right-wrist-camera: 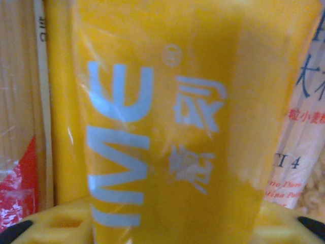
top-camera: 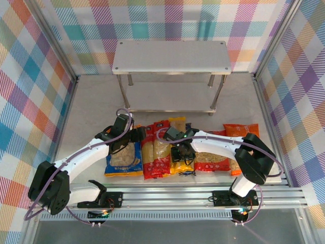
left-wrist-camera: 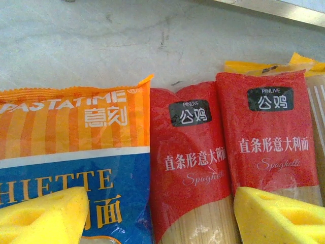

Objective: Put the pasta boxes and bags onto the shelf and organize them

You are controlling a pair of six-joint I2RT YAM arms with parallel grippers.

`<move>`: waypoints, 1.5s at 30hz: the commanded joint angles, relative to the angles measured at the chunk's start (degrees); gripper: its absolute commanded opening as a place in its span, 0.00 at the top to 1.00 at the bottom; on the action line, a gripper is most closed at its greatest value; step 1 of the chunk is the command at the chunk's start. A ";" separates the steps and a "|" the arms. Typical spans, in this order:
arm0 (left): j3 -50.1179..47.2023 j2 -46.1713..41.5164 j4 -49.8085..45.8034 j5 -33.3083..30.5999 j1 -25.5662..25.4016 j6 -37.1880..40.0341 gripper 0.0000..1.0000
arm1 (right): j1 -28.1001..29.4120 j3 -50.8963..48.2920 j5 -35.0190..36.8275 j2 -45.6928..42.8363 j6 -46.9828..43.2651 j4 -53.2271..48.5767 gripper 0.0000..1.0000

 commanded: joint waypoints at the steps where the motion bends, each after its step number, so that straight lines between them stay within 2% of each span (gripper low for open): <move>1: -0.28 0.30 1.34 0.54 -0.56 -0.49 0.25 | 0.85 -0.34 -0.23 -1.71 0.71 -4.02 0.62; 9: -0.64 0.32 1.97 0.76 -0.56 -0.60 0.26 | 0.84 2.43 4.11 -7.45 -0.33 -7.57 0.99; 16: -0.85 0.03 2.40 0.79 -0.56 -0.47 0.26 | -0.37 8.52 9.37 -11.25 -4.12 -11.37 1.00; 22: -1.07 -0.19 2.41 1.01 -0.57 -0.34 0.26 | -7.70 11.80 7.02 -11.06 -9.92 -8.01 1.00; 28: -0.89 -0.93 1.44 0.74 -0.56 0.34 0.26 | -17.14 18.97 5.79 -5.64 -18.13 -5.34 1.00; 34: -0.63 -1.87 0.53 0.05 -0.56 0.89 0.26 | -23.67 29.57 6.54 3.82 -24.62 -4.87 1.00; 39: -0.63 -2.25 -0.13 -0.27 -0.56 1.15 0.26 | -27.41 35.66 7.36 10.91 -26.03 -4.49 1.00; 45: -0.55 -2.87 -0.88 -0.82 -0.56 1.74 0.26 | -28.58 38.34 10.45 15.16 -26.88 -1.85 1.00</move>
